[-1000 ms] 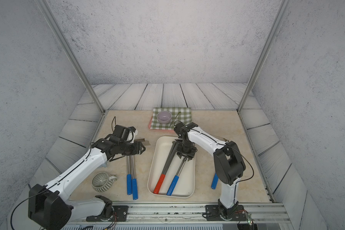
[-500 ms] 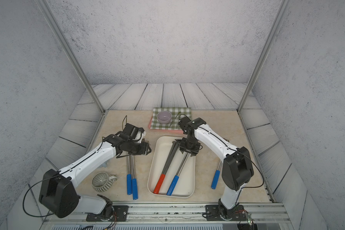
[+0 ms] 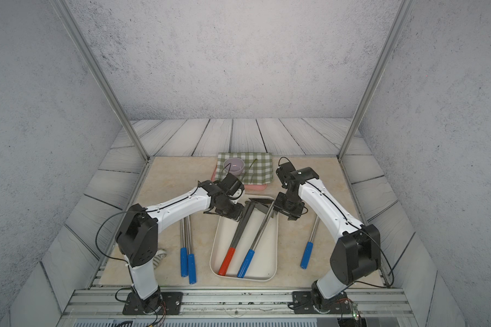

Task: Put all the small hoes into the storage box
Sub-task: Place the hoe in the storage box, then adjust the hoe in the storage box.

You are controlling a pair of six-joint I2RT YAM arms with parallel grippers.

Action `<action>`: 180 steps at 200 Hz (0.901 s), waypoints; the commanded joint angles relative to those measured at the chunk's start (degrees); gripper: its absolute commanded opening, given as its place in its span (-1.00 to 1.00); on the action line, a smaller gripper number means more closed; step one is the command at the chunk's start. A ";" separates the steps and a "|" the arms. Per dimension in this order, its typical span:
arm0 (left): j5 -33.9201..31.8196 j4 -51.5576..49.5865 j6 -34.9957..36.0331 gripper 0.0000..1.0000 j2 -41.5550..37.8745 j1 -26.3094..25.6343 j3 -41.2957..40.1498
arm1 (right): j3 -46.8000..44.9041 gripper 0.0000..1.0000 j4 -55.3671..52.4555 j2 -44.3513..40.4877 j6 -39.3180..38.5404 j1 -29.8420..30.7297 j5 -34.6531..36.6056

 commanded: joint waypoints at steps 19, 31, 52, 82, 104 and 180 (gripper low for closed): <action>-1.85 -3.39 2.44 0.14 4.68 -1.43 4.31 | -2.25 0.03 -0.34 -1.87 -2.07 -1.12 -0.51; -1.80 -3.41 2.52 0.14 6.05 -1.78 5.01 | -2.72 0.03 -0.06 -1.95 -2.23 -1.44 -0.62; -2.51 -4.14 2.52 0.14 8.63 -2.14 6.49 | -3.15 0.03 0.20 -1.91 -2.58 -1.77 -1.04; -3.46 -4.56 2.49 0.14 10.96 -2.24 7.82 | -3.57 0.03 0.50 -1.76 -3.02 -1.89 -1.42; -3.80 -5.00 2.42 0.14 12.44 -2.32 8.75 | -4.01 0.03 0.81 -1.68 -3.12 -2.09 -1.72; -6.27 -5.95 1.31 -0.28 16.03 -2.40 10.56 | -5.20 0.03 1.50 -1.75 -3.51 -2.24 -2.25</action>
